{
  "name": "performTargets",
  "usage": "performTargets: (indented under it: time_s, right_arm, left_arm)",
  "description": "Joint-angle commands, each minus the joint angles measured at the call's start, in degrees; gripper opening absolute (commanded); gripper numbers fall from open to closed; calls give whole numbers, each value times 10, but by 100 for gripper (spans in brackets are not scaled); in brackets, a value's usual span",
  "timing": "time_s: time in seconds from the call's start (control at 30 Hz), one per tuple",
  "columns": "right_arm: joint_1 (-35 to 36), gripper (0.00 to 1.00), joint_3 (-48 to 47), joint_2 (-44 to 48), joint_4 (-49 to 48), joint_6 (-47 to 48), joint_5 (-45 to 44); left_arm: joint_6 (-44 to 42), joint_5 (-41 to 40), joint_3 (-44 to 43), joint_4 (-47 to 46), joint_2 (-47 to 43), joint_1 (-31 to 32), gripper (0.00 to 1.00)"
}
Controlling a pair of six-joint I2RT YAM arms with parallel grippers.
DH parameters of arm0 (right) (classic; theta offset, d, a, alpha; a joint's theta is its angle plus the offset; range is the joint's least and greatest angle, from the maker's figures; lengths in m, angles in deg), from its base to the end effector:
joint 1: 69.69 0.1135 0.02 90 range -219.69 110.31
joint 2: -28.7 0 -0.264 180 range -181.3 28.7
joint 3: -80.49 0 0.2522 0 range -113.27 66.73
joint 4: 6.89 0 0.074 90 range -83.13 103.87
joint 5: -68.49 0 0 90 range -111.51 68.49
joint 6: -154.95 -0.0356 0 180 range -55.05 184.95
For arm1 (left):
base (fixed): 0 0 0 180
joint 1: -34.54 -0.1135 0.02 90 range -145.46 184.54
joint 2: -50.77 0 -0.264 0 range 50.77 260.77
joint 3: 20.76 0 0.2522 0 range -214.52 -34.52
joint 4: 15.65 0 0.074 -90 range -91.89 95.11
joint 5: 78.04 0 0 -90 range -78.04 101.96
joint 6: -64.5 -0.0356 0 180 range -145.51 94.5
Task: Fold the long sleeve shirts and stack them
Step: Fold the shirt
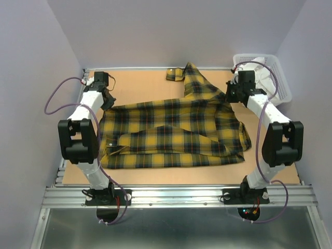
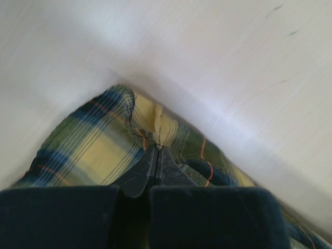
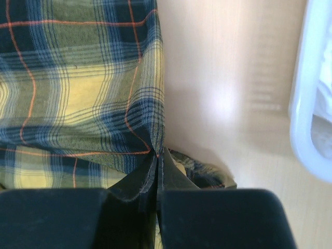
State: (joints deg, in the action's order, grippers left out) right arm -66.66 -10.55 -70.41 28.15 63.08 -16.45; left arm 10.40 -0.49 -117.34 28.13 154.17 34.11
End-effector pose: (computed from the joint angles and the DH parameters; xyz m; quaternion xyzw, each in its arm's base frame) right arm 0.3907 0.0238 0.2640 -0.0268 0.9163 0.0575 0.3954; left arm 0.4006 0.0107 0.2563 -0.3265 0.8779 -0.0048 0.3503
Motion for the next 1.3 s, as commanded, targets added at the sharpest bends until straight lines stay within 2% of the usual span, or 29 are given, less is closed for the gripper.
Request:
performTargets:
  time_s: [0.0,0.17,0.3,0.6,0.7,0.83,1.0,1.07,1.1,1.17,1.2,1.23,1.27]
  right_arm:
    - [-6,1,68,71,-70,-33,-33]
    - [-6,1,153,100,-104,-73,-31]
    - [-6,1,217,114,-119,-105,-28]
    - [-5,1,311,168,-126,-162,-94]
    - [-6,1,319,175,-126,-178,-85]
    - [-6,6,325,184,-126,-187,-66]
    - [-6,14,342,168,-125,-204,-88]
    - [-6,24,343,169,-125,-211,-79]
    - [-6,30,341,174,-125,-211,-74]
    - [-6,41,335,195,-123,-207,-68]
    - [-6,42,329,203,-122,-206,-67]
    - [-6,51,322,212,-119,-202,-66]
    - [-6,55,309,227,-117,-198,-55]
  left_arm:
    - [7,-13,69,-33,-85,-6,0]
    - [13,-14,163,-62,-104,-7,0]
    - [17,-14,204,-78,-108,-8,0]
    - [4,-57,225,-68,-147,-11,0]
    - [0,-61,232,-66,-142,-14,0]
    - [-7,-65,242,-80,-133,-17,0]
    - [-14,-58,244,-87,-105,-18,3]
    - [-16,-42,244,-83,-112,-18,12]
    - [-16,-38,246,-84,-120,-18,21]
    - [-21,-28,246,-84,-139,-19,32]
    - [-24,-25,243,-84,-162,-18,40]
    - [-28,-23,239,-77,-174,-19,63]
    - [-31,-22,232,-74,-200,-19,71]
